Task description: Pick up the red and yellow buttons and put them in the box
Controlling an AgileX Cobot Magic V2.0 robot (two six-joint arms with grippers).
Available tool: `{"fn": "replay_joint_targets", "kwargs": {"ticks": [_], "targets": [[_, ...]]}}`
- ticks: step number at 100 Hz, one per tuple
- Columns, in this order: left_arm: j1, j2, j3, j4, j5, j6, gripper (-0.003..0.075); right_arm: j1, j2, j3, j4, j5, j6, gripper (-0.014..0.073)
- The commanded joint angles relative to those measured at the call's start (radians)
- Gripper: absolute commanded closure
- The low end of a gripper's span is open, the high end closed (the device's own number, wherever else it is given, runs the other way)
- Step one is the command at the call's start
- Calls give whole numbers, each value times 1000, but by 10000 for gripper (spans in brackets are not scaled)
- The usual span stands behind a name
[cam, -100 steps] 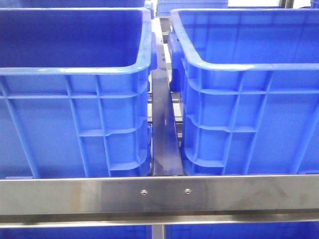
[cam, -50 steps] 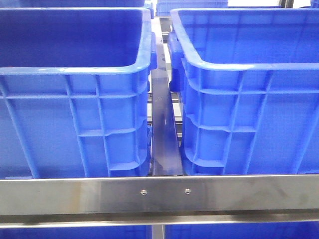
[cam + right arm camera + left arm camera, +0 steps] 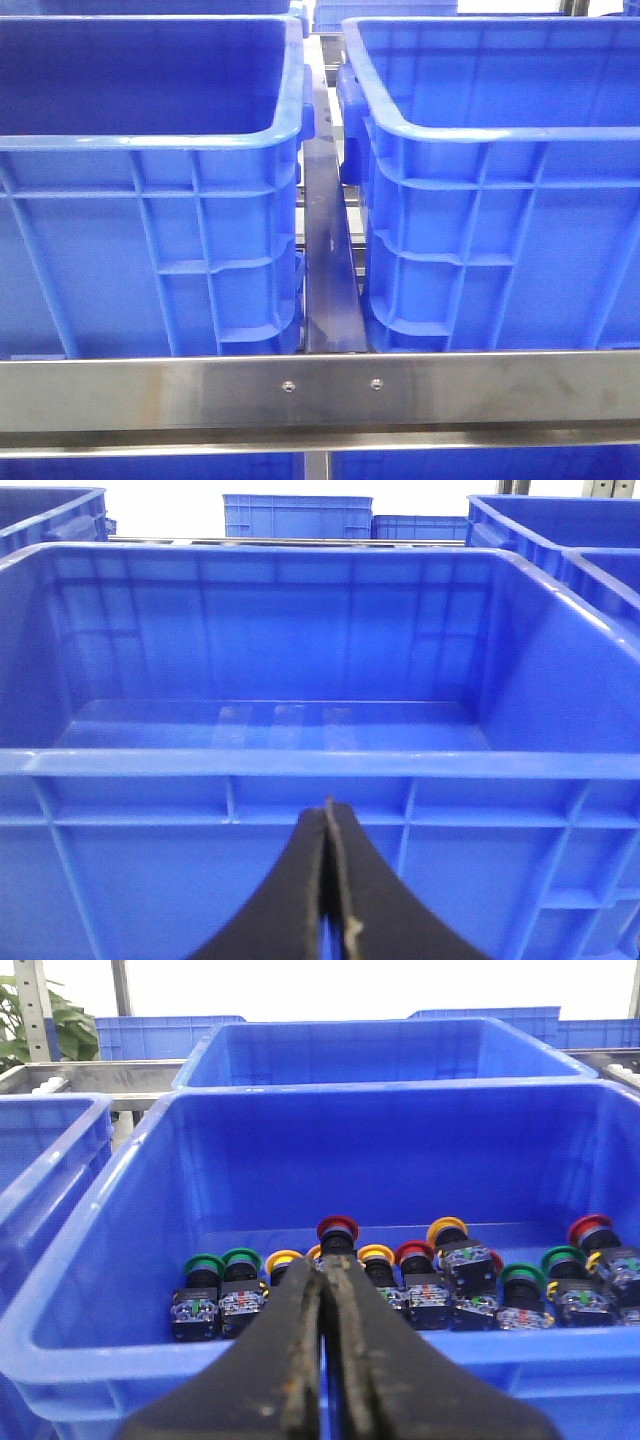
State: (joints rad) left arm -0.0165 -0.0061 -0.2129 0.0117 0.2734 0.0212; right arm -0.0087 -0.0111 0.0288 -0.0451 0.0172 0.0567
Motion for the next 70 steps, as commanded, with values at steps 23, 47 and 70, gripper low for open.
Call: {"fn": "replay_joint_targets", "kwargs": {"ticks": [23,47,70], "targets": [[-4,135,-268,0,169,-10,740,-3,-22,-16,-5,-75,1,663],[-4,328,-419,0,286,-10,738,-3,-22,-16,-5,-75,1,663],[-4,543,-540,0,375,-1,493,-3,-22,-16,-5,-75,1,663]]}}
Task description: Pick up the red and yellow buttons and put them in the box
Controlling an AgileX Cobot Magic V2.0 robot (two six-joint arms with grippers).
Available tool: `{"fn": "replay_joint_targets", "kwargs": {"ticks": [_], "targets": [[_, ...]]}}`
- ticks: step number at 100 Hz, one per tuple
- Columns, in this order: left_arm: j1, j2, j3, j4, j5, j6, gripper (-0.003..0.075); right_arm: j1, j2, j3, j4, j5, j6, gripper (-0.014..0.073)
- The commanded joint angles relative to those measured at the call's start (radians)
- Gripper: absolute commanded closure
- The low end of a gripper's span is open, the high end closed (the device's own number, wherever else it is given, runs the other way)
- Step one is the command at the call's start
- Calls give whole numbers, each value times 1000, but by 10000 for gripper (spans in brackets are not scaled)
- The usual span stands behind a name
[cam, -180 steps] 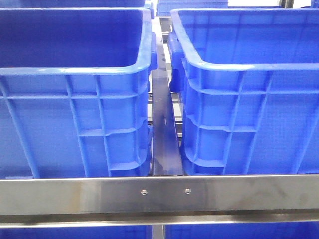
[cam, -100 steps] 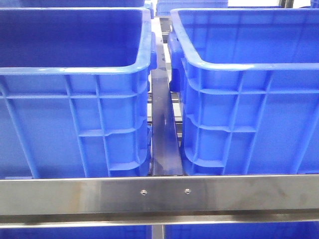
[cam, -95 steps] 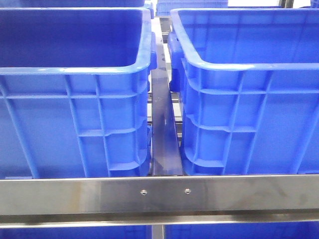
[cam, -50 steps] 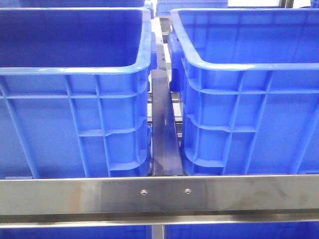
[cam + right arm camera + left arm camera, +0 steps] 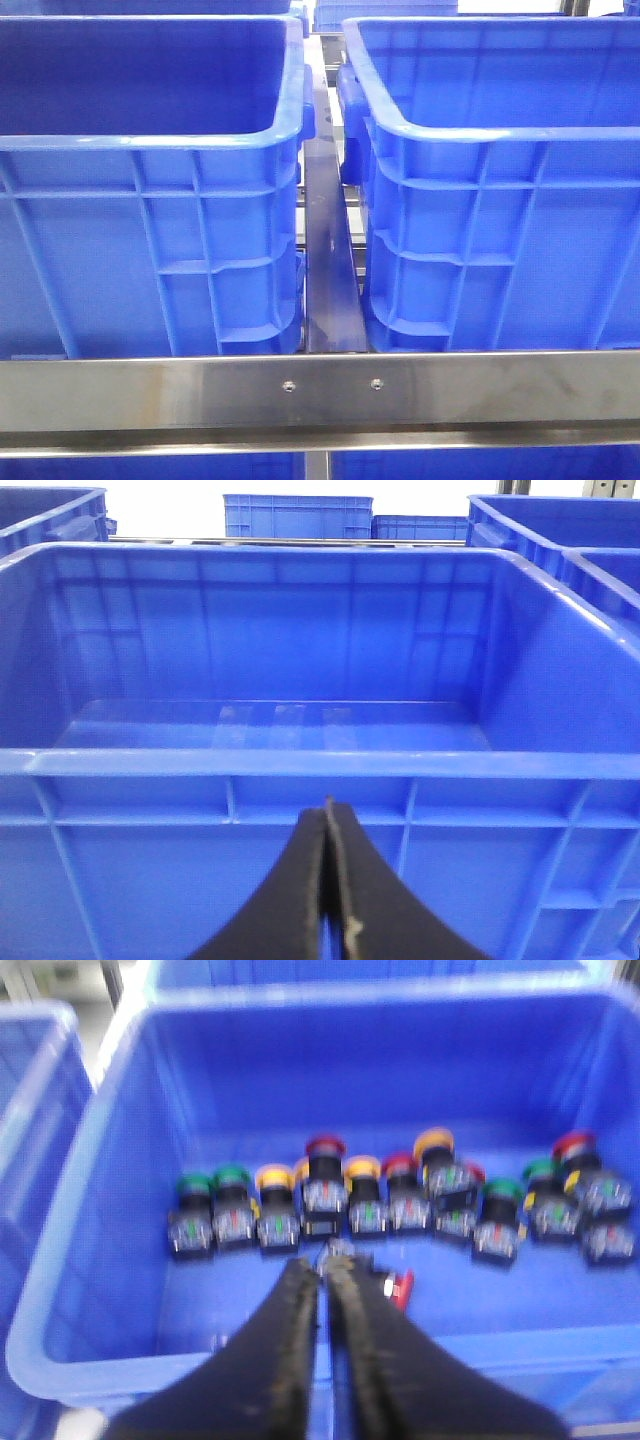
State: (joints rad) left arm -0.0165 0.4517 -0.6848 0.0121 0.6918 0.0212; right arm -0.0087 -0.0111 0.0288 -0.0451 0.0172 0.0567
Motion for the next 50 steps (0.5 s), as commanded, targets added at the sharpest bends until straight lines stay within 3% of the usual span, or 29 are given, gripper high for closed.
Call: {"fn": "replay_joint_targets", "kwargs": {"ticks": [1,11,21,50], "targets": [[-4,92,-76,0,-41,-1,479,-3,-22,-16,-5,-75,1,663],[-4,178,-133,0,-16,-1,258,-3,-22,-16,-5,-75,1,663],[-4,252,-175,0,-9,-1,125,-3,-22,-16,-5,-75,1,663],[-4,491,-328,-23,80,0,112,-3,-22,-16,-5,-75,1,663]]}}
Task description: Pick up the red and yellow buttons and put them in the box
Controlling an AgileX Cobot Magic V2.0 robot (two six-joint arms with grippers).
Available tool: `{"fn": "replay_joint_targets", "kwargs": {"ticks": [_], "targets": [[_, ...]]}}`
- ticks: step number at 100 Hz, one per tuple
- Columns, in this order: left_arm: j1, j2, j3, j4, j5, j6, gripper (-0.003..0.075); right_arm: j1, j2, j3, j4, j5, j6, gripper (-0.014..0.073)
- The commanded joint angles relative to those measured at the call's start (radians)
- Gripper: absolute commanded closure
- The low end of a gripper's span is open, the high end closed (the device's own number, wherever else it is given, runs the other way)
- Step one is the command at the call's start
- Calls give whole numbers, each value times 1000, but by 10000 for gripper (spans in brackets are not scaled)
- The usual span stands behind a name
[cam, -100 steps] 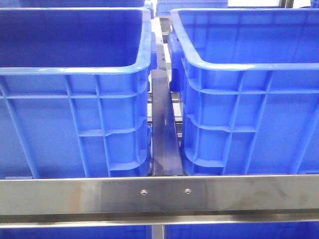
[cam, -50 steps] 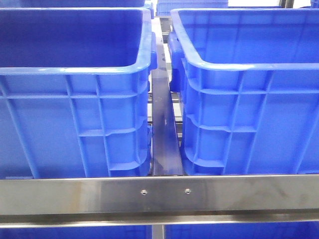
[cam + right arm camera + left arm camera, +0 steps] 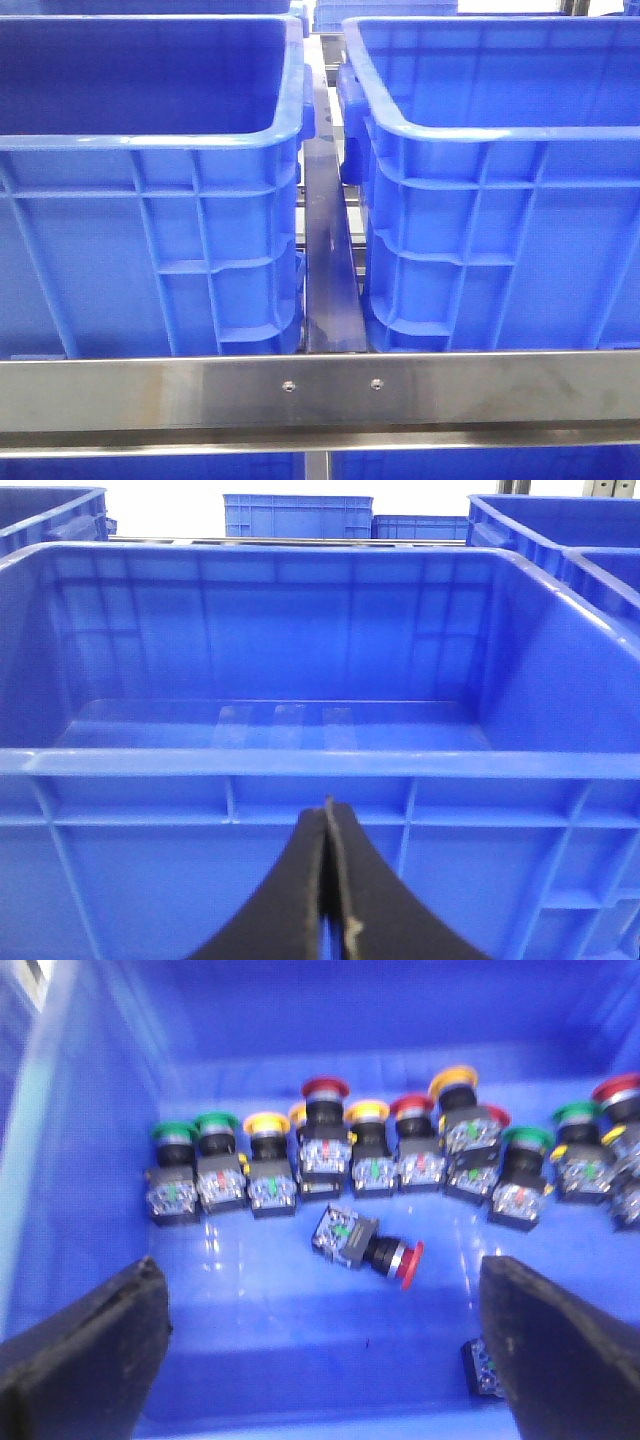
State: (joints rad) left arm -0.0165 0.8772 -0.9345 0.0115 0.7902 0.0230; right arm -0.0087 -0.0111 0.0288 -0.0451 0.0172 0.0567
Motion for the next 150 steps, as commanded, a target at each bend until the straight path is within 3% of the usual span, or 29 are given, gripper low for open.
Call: {"fn": "replay_joint_targets", "kwargs": {"ticks": [1,60,112,150], "targets": [[-4,73,-83,-22,-15,-1,112,-3,-22,-16,-5,-75,1,663],[-4,638,-474,-42,235,-3,112,-3,-22,-16,-5,-75,1,663],[-4,921,-672,-38,227,-3,113,-3,-22,-16,-5,-75,1,663],[-4,994,-682,-38,179,-4,113,-3,-22,-16,-5,-75,1,663]]}}
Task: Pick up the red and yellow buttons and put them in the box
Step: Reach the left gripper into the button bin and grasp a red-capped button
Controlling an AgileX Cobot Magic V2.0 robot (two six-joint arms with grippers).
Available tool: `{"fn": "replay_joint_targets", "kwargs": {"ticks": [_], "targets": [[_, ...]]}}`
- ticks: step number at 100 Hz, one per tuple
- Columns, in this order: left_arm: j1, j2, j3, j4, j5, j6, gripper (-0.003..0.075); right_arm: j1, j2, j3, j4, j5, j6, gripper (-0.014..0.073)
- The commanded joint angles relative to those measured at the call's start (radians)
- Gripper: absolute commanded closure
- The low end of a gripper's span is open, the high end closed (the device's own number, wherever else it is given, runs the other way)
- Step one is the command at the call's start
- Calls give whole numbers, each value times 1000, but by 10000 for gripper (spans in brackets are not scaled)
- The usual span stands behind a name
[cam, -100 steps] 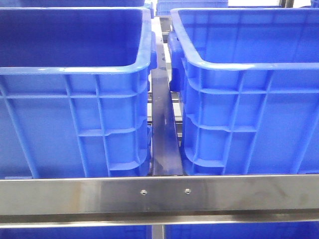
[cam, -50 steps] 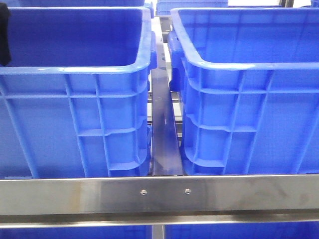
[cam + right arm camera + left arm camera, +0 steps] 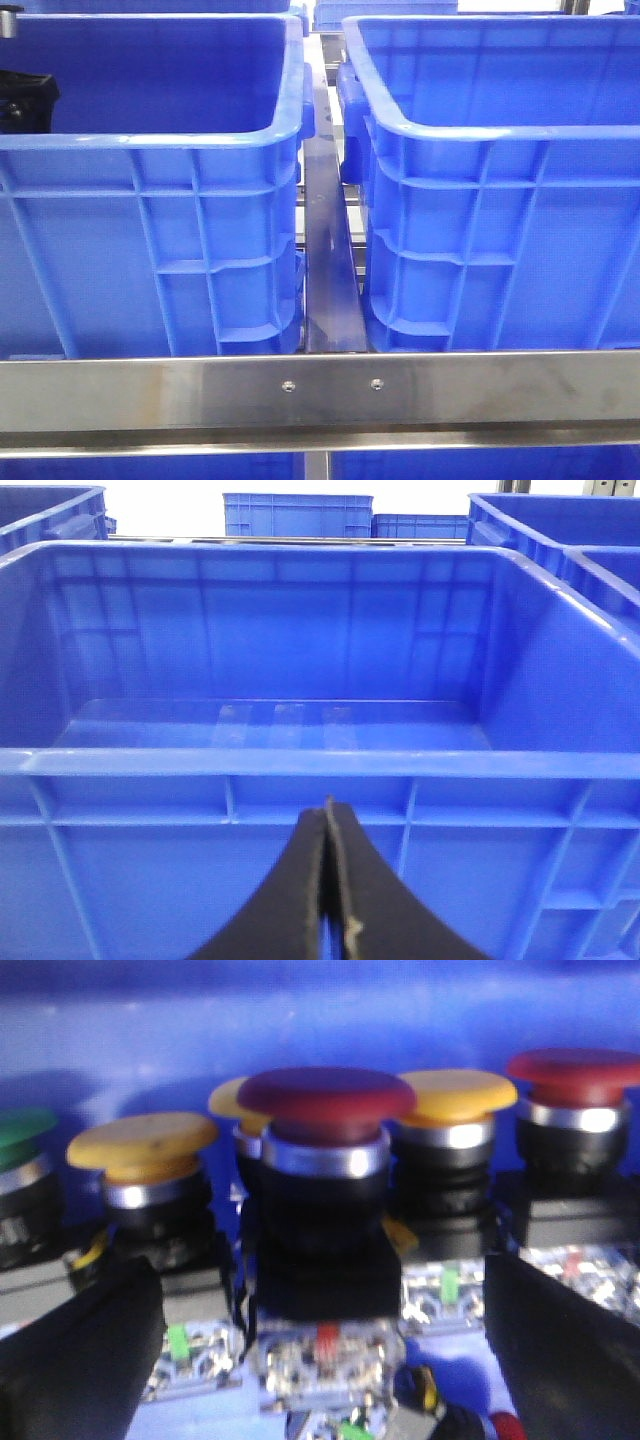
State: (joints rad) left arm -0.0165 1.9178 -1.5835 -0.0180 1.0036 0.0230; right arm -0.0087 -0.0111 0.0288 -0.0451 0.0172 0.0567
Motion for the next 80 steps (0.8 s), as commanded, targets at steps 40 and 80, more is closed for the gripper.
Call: {"fn": "replay_joint_targets", "kwargs": {"ticks": [40,80], "targets": [[-4,-44,-33,-9,-37,-3,501,-3,-22,-16,-5,-75,1,663],[-4,-94,-33,-43,-45,44,620,-3,-22,-16,-5,-75,1,663]]}}
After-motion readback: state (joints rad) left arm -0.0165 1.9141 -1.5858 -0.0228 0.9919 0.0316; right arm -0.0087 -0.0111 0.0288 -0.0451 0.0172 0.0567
